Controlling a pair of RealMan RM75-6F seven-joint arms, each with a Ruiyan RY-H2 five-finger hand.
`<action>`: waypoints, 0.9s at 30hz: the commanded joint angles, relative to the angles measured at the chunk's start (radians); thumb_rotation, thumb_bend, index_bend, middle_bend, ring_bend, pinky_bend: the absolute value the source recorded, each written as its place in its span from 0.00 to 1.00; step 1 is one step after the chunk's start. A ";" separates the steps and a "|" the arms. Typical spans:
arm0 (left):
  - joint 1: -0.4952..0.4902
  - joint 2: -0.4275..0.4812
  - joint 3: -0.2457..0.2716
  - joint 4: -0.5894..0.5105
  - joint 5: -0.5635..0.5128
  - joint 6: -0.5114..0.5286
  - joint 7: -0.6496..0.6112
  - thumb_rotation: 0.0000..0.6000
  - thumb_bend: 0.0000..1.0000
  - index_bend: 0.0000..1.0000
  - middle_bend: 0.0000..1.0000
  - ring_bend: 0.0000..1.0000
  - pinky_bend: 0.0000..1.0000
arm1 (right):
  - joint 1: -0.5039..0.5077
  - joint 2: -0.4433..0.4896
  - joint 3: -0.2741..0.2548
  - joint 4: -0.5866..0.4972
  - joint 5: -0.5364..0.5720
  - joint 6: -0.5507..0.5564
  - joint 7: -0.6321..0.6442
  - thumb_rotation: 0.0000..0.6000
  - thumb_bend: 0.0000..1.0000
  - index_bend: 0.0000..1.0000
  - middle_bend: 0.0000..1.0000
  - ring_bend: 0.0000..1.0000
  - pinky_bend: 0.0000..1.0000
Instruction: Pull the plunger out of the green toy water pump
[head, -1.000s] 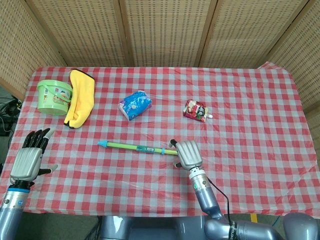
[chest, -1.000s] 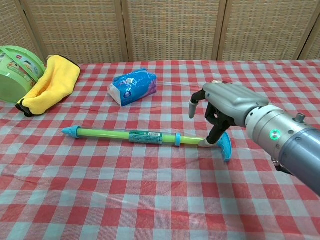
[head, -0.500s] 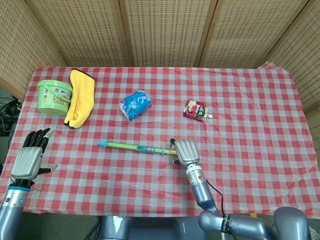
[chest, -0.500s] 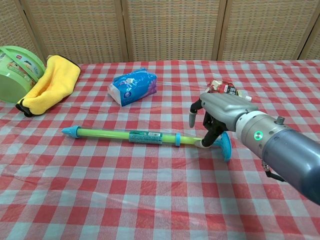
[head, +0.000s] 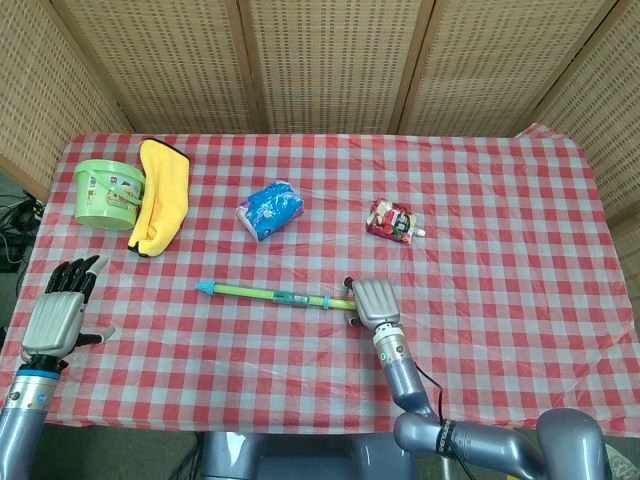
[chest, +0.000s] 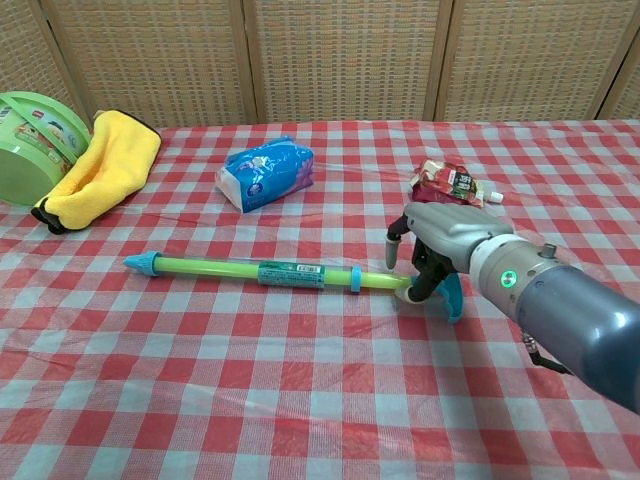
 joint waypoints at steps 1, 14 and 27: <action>-0.001 -0.001 0.001 0.001 0.001 -0.003 0.003 1.00 0.01 0.00 0.00 0.00 0.00 | 0.007 -0.005 -0.002 0.026 0.018 -0.010 0.008 1.00 0.51 0.47 1.00 1.00 0.88; 0.001 -0.003 0.002 -0.006 0.006 0.003 0.013 1.00 0.02 0.00 0.00 0.00 0.00 | 0.005 0.007 -0.017 0.056 0.026 -0.010 0.045 1.00 0.56 0.62 1.00 1.00 0.88; -0.002 0.002 0.010 -0.019 0.015 -0.008 0.024 1.00 0.03 0.00 0.00 0.00 0.00 | -0.001 0.073 -0.003 -0.044 -0.011 0.034 0.067 1.00 0.59 0.75 1.00 1.00 0.88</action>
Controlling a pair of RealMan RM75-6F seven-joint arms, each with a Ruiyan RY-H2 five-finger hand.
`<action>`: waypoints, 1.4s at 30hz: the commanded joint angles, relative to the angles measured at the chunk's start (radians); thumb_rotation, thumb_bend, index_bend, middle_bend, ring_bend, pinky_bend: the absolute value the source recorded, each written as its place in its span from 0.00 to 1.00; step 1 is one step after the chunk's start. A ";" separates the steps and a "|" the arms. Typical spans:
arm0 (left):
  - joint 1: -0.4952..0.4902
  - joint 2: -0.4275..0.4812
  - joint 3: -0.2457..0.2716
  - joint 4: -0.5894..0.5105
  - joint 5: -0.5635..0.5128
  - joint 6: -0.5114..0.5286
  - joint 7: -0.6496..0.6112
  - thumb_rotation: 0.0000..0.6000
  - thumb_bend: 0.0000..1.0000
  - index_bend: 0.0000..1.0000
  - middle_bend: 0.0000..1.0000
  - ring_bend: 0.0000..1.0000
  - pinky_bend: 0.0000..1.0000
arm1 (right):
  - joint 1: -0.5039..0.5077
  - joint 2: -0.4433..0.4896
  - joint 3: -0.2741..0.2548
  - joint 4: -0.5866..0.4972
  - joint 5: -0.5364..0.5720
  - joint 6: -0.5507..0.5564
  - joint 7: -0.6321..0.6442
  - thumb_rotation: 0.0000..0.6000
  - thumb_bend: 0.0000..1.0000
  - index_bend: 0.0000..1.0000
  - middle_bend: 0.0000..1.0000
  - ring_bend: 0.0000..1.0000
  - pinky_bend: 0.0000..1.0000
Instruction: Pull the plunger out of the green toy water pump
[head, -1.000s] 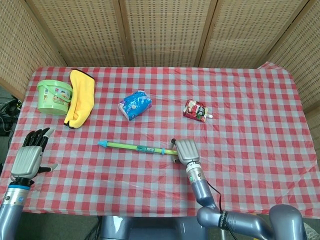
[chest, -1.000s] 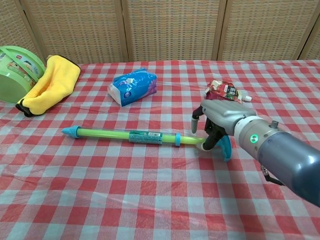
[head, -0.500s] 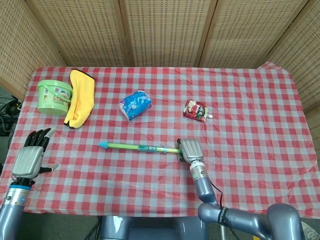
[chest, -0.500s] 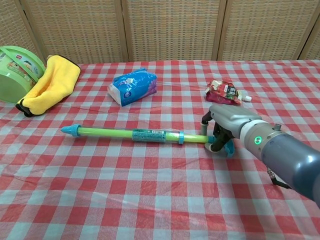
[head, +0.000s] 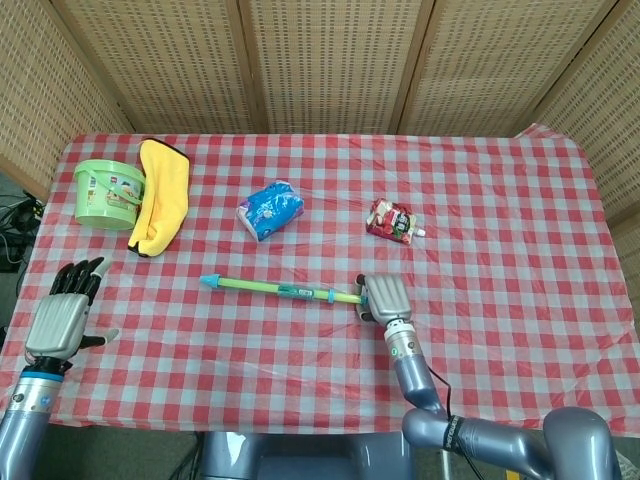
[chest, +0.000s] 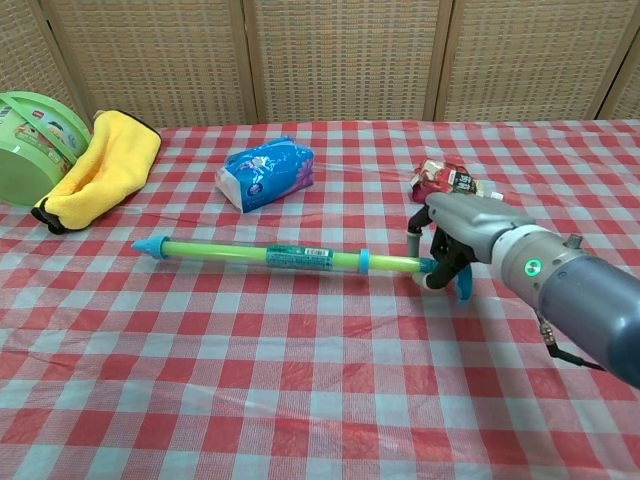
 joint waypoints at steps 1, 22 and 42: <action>-0.004 0.005 0.004 -0.007 0.001 -0.011 0.004 1.00 0.03 0.00 0.00 0.00 0.00 | 0.001 0.032 0.012 -0.048 -0.006 0.015 -0.005 1.00 0.59 0.75 1.00 1.00 0.88; -0.250 -0.055 -0.172 -0.052 -0.194 -0.219 0.106 1.00 0.19 0.25 0.00 0.00 0.00 | 0.027 0.135 0.034 -0.244 0.029 0.107 -0.105 1.00 0.59 0.77 1.00 1.00 0.88; -0.432 -0.174 -0.210 -0.007 -0.460 -0.311 0.267 1.00 0.26 0.32 0.00 0.00 0.00 | 0.029 0.190 0.011 -0.305 0.046 0.139 -0.111 1.00 0.59 0.77 1.00 1.00 0.88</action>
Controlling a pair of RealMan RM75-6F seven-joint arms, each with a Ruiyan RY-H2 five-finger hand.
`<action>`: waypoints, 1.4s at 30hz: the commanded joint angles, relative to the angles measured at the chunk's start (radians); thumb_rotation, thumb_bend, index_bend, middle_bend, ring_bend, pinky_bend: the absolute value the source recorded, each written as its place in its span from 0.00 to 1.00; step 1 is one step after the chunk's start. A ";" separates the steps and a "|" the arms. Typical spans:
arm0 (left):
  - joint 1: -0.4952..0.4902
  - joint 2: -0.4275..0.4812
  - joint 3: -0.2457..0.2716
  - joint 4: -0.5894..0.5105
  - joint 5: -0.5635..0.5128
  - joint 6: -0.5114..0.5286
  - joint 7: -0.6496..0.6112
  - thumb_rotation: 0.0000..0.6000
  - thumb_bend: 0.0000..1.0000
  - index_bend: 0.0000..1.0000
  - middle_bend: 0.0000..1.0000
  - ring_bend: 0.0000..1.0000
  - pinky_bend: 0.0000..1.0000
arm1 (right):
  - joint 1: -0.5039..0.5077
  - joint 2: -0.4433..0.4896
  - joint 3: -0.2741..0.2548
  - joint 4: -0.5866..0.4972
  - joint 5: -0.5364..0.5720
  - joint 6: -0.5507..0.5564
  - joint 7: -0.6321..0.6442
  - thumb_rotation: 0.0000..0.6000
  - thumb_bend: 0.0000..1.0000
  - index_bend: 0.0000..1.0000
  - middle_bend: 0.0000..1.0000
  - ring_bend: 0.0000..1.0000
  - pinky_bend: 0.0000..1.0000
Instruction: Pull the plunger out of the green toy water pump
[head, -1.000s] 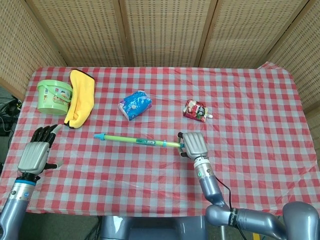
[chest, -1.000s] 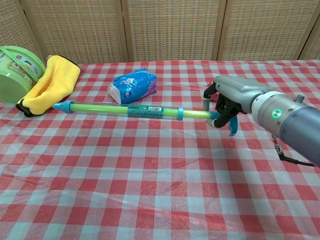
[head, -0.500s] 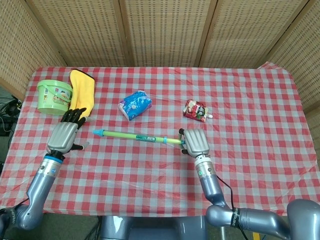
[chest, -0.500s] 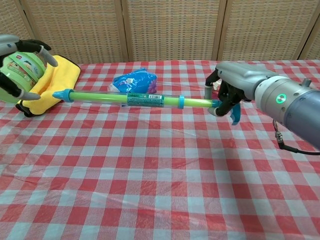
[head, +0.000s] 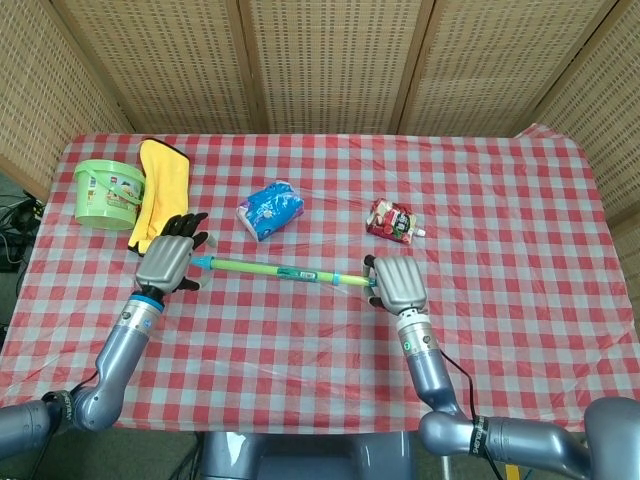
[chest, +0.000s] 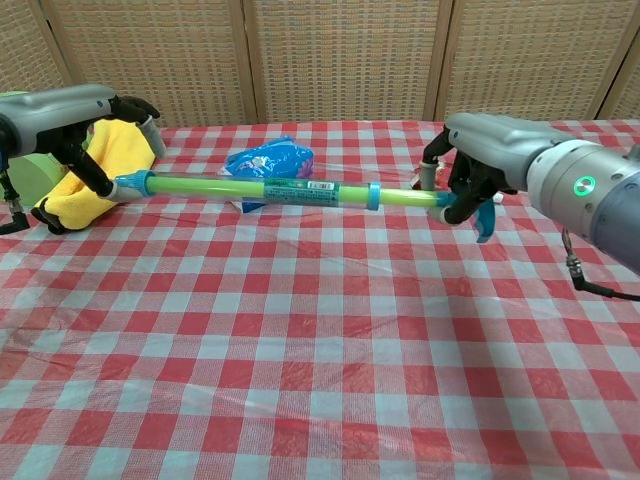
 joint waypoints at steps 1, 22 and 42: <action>-0.016 -0.007 0.003 0.010 -0.025 -0.012 0.005 1.00 0.26 0.32 0.00 0.00 0.00 | -0.001 0.002 -0.008 -0.003 -0.002 -0.001 0.003 1.00 0.59 0.77 1.00 1.00 0.88; -0.068 -0.067 0.038 0.034 -0.077 0.024 0.021 1.00 0.32 0.38 0.00 0.00 0.00 | -0.001 0.005 -0.039 -0.001 -0.023 0.007 0.026 1.00 0.59 0.77 1.00 1.00 0.88; -0.090 -0.100 0.055 0.047 -0.099 0.050 0.023 1.00 0.38 0.51 0.00 0.00 0.00 | -0.002 0.008 -0.050 0.005 -0.012 -0.001 0.041 1.00 0.62 0.77 1.00 1.00 0.88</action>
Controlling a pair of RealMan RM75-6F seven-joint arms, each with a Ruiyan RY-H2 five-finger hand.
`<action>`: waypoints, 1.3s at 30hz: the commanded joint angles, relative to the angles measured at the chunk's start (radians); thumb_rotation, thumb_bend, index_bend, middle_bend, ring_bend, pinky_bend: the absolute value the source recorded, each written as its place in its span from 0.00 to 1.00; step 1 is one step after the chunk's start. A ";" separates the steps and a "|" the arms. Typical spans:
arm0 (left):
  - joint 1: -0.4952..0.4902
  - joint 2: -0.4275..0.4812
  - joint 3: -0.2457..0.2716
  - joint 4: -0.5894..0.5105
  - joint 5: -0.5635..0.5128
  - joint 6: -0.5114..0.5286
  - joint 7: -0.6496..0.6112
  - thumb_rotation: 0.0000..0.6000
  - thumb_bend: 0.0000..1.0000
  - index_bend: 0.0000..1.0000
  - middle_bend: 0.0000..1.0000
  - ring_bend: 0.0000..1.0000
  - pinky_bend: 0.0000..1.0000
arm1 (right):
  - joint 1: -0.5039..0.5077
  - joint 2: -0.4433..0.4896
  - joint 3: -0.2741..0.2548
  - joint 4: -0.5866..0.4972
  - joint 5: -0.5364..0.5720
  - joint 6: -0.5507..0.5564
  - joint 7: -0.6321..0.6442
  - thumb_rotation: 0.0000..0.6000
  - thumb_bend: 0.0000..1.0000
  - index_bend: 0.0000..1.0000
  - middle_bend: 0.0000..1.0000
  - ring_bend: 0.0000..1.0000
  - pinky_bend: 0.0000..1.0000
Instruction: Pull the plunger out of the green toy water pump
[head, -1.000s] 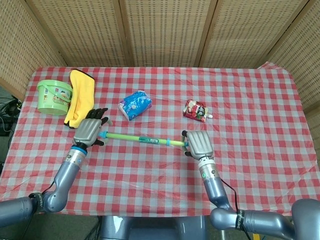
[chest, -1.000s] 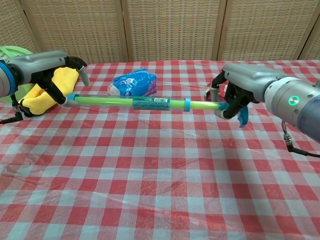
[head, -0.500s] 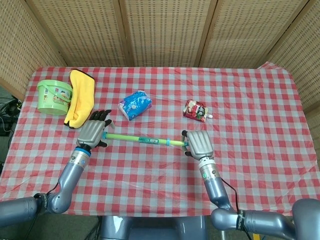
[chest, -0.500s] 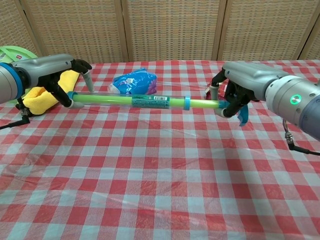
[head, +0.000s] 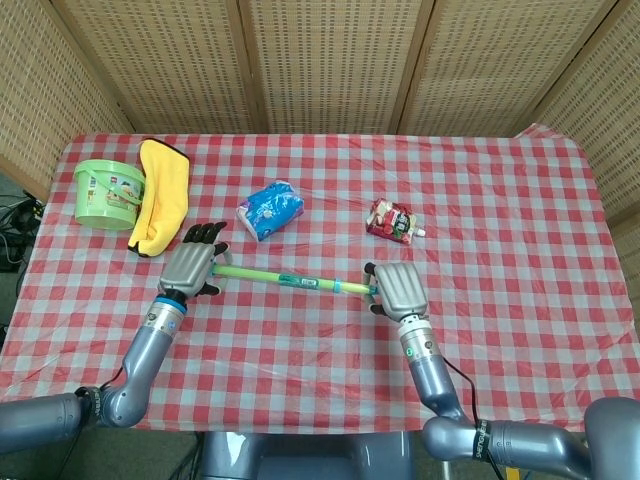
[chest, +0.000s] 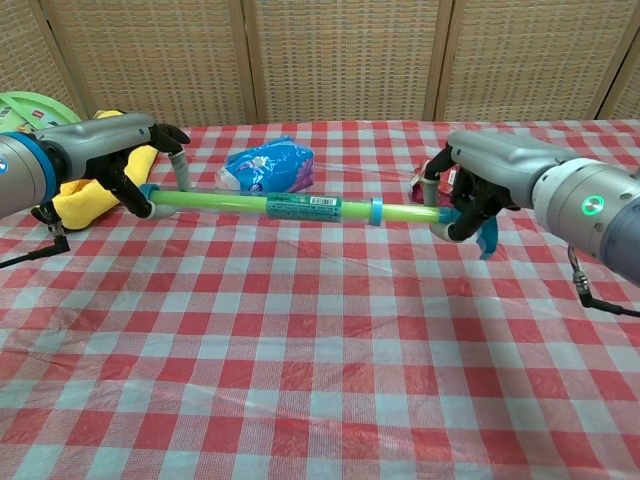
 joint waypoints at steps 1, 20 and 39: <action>0.001 -0.004 0.001 0.004 0.000 0.008 -0.003 1.00 0.39 0.52 0.00 0.00 0.00 | -0.001 0.002 0.000 0.000 -0.001 0.002 0.001 1.00 0.62 0.77 1.00 1.00 0.88; 0.042 0.027 0.032 0.015 0.014 0.028 -0.042 1.00 0.44 0.58 0.00 0.00 0.00 | -0.018 0.049 0.003 0.007 -0.023 0.012 0.033 1.00 0.62 0.77 1.00 1.00 0.88; 0.107 0.090 0.078 0.027 0.051 0.025 -0.092 1.00 0.44 0.58 0.00 0.00 0.00 | -0.046 0.129 0.038 0.065 -0.018 0.014 0.078 1.00 0.62 0.78 1.00 1.00 0.88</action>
